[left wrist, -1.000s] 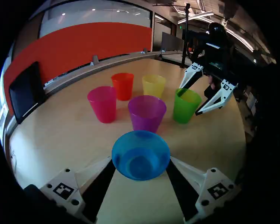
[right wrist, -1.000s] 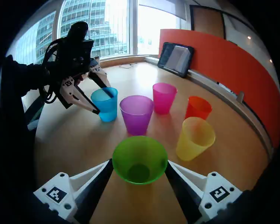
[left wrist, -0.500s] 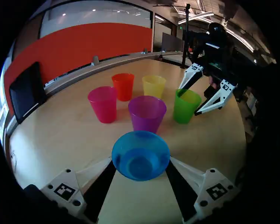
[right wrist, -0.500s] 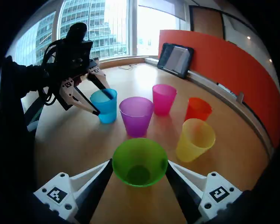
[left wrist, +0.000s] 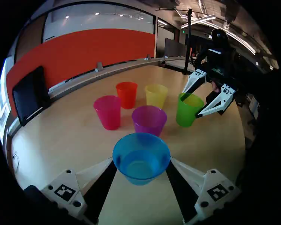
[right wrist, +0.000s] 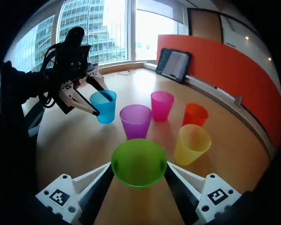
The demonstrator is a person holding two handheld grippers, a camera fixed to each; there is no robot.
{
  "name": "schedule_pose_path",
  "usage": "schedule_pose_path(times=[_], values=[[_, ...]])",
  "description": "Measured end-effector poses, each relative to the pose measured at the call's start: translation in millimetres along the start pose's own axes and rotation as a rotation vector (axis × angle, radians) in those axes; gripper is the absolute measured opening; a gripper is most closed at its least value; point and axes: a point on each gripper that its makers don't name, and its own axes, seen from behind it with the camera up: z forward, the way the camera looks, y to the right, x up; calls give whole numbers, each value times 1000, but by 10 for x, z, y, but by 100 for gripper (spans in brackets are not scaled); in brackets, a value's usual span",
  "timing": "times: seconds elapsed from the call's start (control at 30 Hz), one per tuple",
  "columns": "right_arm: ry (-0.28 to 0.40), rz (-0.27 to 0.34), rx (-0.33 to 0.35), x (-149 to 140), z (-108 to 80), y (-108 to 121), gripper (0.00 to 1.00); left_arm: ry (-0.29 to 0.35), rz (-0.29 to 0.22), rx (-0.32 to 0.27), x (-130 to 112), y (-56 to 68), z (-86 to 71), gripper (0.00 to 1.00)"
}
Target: Pour water
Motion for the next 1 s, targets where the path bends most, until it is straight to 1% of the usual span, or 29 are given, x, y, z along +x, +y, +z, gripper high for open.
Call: schedule_pose_path(times=[0.27, 0.4, 0.6, 1.0], values=[[72, -9, -33, 335, -180, 57, 91, 65, -2, 37, 309, -35, -198, 85], [117, -14, -50, 546, -283, 87, 91, 103, -8, 72, 472, -103, -299, 85], [190, -20, -75, 868, -425, 142, 92, 156, -19, 105, 703, -185, -433, 85], [331, -29, -120, 1432, -638, 235, 92, 278, -3, 146, 1223, -274, -714, 85]])
